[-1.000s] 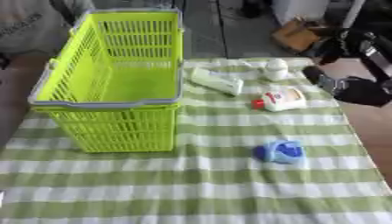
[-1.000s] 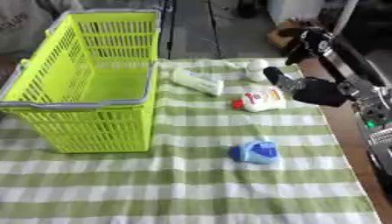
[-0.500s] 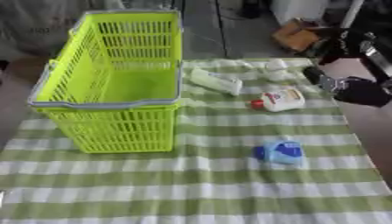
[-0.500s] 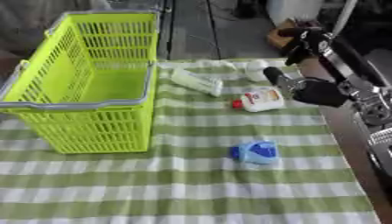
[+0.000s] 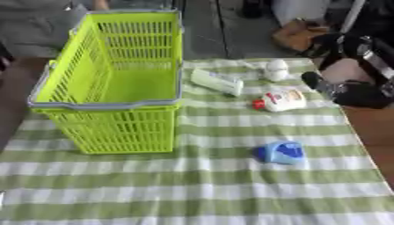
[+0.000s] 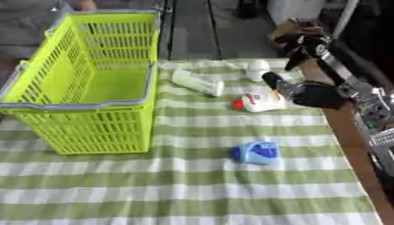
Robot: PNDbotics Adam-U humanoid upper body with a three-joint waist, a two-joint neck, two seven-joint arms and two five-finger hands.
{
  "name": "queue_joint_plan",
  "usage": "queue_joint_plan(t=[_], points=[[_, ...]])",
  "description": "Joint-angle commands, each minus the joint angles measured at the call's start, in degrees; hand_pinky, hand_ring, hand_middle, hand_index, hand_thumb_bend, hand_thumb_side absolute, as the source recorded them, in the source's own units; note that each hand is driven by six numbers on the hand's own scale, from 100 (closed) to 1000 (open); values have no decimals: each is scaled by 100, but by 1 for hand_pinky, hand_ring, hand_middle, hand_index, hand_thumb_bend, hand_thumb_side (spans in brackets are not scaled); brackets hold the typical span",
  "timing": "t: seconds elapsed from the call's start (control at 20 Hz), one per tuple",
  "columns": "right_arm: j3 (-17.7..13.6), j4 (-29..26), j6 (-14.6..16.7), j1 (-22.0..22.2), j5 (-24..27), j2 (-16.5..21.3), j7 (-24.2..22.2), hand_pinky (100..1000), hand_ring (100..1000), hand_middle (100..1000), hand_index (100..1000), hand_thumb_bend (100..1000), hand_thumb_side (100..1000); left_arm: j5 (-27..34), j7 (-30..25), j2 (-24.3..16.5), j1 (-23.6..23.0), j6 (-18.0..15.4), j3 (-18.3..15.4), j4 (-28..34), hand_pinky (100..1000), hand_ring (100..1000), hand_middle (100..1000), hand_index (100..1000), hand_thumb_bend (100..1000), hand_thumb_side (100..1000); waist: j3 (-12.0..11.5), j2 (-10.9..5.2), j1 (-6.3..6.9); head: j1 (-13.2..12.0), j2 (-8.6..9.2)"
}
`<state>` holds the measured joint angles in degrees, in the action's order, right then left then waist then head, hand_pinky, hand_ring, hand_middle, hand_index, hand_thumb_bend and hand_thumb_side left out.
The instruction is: Pick up objects on the table and place them in the box.
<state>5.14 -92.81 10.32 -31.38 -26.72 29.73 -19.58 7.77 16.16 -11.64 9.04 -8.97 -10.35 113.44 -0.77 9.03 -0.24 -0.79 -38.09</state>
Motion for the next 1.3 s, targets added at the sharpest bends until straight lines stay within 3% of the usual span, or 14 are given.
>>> queue_joint_plan(t=[0.05,0.2,0.45,0.6,0.95,1.3], points=[[84,289,98,-221,-593,240,-810,725,682,682,841,499,506,-19,-45,-165,63,19,24,116,689,757,781,783,305,891,-13,-78,-9,6,-11],[180,613,201,-369,-1171,241,-1342,767,746,704,831,496,501,-20,-67,-169,57,26,29,116,689,757,781,782,306,892,-31,-86,-16,10,-25],[343,1022,381,-500,-1665,169,-1724,800,797,733,838,529,458,-17,-104,-169,55,42,46,116,690,757,781,783,304,893,-47,-88,-16,16,-37],[452,1322,492,-607,-1784,113,-1925,801,802,739,839,543,445,-19,-132,-172,55,46,53,116,690,757,781,782,304,893,-50,-93,-15,22,-45],[618,1951,700,-788,-1952,18,-2507,836,853,767,863,574,277,-24,-169,-172,48,58,60,116,690,757,781,782,302,894,-79,-100,-13,29,-52],[678,2152,802,-830,-2067,-36,-2781,845,868,778,863,566,277,-24,-186,-168,50,59,65,116,690,757,782,782,301,894,-82,-95,-3,36,-38]])
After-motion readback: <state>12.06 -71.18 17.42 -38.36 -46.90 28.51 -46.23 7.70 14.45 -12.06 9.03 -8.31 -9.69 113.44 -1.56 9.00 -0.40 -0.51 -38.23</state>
